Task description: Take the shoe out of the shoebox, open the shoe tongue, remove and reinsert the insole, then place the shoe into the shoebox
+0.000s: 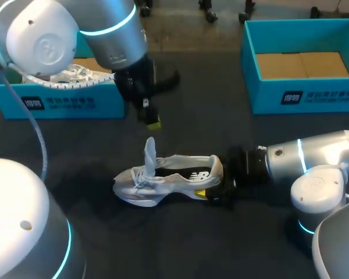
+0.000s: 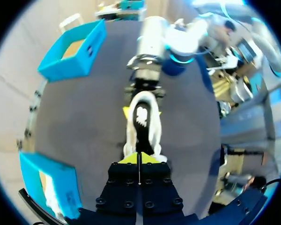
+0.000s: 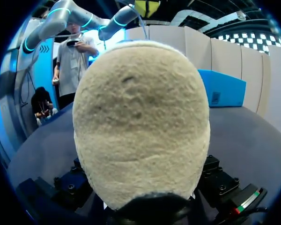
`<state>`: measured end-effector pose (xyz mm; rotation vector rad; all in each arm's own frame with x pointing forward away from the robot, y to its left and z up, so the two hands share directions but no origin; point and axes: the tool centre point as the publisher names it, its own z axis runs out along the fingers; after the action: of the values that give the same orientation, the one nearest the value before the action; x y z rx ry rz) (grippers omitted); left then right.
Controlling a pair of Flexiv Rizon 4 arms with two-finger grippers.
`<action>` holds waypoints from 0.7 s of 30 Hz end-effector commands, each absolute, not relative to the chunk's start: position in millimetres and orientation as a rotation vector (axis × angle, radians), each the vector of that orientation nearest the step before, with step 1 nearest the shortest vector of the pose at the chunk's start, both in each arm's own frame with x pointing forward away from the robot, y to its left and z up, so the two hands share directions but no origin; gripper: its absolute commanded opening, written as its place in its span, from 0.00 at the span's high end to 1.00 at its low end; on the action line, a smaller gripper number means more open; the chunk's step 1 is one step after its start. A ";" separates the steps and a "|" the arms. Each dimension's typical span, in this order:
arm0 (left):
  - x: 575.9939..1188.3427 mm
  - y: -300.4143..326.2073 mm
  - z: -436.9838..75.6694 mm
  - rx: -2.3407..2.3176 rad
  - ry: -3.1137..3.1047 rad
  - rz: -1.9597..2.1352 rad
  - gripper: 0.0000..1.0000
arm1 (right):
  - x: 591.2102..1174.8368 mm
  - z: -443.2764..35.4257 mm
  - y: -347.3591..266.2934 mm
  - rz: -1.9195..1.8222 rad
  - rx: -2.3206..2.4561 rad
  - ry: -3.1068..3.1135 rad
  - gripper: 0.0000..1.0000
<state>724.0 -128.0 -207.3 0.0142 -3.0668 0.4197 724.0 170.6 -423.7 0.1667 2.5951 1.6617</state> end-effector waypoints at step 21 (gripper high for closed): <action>695.1 -163.4 -282.5 -0.173 -2.949 0.295 1.00 | 723.5 -422.7 170.0 1.658 0.167 2.597 1.00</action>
<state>687.9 -149.7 -270.6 -0.1619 -2.9629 0.3346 724.0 170.6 -423.7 0.1667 2.5951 1.6616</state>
